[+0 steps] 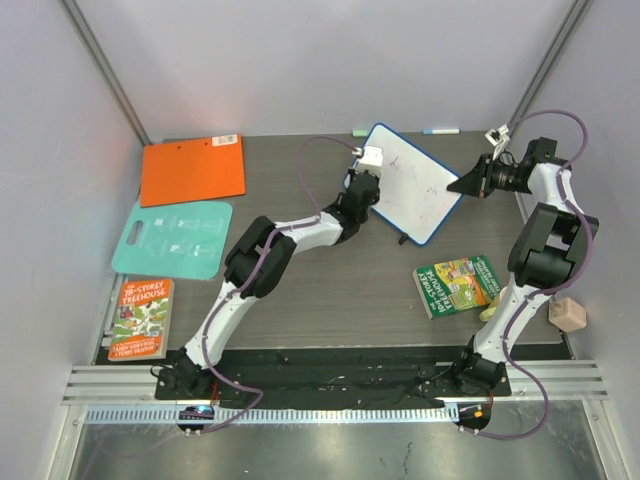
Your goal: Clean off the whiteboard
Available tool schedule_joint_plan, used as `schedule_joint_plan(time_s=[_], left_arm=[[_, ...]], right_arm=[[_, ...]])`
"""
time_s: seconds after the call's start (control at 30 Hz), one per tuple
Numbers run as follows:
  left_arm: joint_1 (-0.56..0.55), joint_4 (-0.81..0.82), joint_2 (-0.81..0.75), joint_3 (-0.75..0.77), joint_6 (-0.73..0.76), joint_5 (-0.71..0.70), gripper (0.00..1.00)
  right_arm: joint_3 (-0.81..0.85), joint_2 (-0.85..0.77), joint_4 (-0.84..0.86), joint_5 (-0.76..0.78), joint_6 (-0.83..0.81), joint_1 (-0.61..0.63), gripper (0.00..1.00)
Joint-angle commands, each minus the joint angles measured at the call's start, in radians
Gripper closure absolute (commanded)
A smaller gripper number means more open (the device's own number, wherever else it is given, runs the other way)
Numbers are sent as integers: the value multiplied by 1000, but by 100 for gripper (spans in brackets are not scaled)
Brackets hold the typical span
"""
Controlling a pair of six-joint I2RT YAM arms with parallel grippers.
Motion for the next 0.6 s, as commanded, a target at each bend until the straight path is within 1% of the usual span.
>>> schedule_joint_plan(time_s=[0.0,0.03,0.1,0.27,0.33,0.43,0.57], left_arm=[[65,60,15,-6,-52,74,100],[65,58,13,-4,-60,100,100],[55,65,1,-19,-55,197,100],[-56,88,-34,-81,21,268,100],[-114,74,-41,-85,55,291,100],[-172,46,-51,-101,66,300,100],[-215,57,-64,-139,76,324,100]], right_arm=[[-26,59,-155,155,-195,55,99],[-24,60,-158,155,-200,55,99],[-20,60,-166,155,-203,55,99],[-11,63,-178,153,-211,55,99],[-11,65,-179,153,-211,55,99],[-6,68,-183,155,-214,53,99],[-4,70,-184,149,-214,55,99]])
